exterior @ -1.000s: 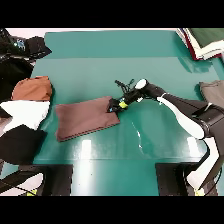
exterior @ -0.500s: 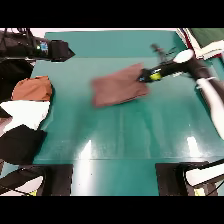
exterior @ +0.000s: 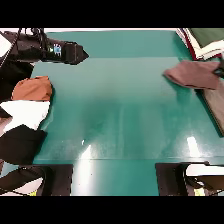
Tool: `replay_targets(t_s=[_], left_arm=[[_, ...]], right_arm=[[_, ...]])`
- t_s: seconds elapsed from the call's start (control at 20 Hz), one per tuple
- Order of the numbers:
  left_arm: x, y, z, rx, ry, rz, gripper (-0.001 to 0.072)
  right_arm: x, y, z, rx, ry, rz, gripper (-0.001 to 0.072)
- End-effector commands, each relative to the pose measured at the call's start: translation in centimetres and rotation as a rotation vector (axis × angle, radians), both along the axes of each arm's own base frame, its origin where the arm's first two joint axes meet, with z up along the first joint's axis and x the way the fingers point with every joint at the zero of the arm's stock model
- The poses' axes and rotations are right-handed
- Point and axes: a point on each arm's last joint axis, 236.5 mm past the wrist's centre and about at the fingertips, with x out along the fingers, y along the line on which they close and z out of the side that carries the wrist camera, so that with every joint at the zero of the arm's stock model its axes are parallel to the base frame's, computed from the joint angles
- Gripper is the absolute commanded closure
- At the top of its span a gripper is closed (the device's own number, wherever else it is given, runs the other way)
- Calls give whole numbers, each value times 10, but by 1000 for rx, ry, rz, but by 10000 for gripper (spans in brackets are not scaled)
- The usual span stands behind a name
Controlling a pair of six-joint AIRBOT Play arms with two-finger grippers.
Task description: Fold the shirts.
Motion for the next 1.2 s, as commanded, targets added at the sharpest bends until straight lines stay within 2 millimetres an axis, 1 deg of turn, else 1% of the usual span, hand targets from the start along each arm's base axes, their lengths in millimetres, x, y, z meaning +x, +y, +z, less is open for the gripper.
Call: replay_targets(t_s=[0.0, 0.05, 0.15, 0.25, 0.35, 0.4, 0.45, 0.5, 0.6, 0.7, 0.9, 1.1, 1.15], left_arm=[[0, -2, 1, -9, 1, 1, 683], [0, -2, 1, -9, 2, 1, 683], [0, -2, 1, -9, 1, 1, 683], [0, -2, 1, -8, 1, 1, 683], [0, -2, 1, -7, 1, 0, 683], [-1, -2, 1, -4, -1, -2, 683], [-1, -2, 0, -3, 1, -2, 683], [-2, -2, -1, 0, 4, -4, 683], [-2, -2, -1, 2, 5, -4, 683], [-2, -2, -1, 5, 3, -6, 683], [-2, -2, -2, 15, -6, -14, 683], [-3, -2, -3, 23, -6, -21, 683], [-4, -2, -4, 26, -2, -23, 683]], right_arm=[[-18, -66, 20, 16, -98, -175, 697], [-17, -72, 25, 2, -110, -183, 698], [-10, -75, 46, -24, -142, -166, 698], [0, -71, 77, -62, -185, -132, 697], [5, -71, 110, -112, -242, -120, 698], [4, -71, 125, -137, -259, -113, 698], [2, -71, 135, -156, -264, -106, 698], [-3, -73, 139, -176, -252, -103, 698], [-17, -78, 138, -195, -205, -99, 698], [-34, -85, 128, -202, -134, -102, 698], [-78, -104, 101, -202, 31, -126, 697], [-113, -114, 86, -166, 132, -155, 695], [-119, -115, 84, -156, 146, -159, 677]])
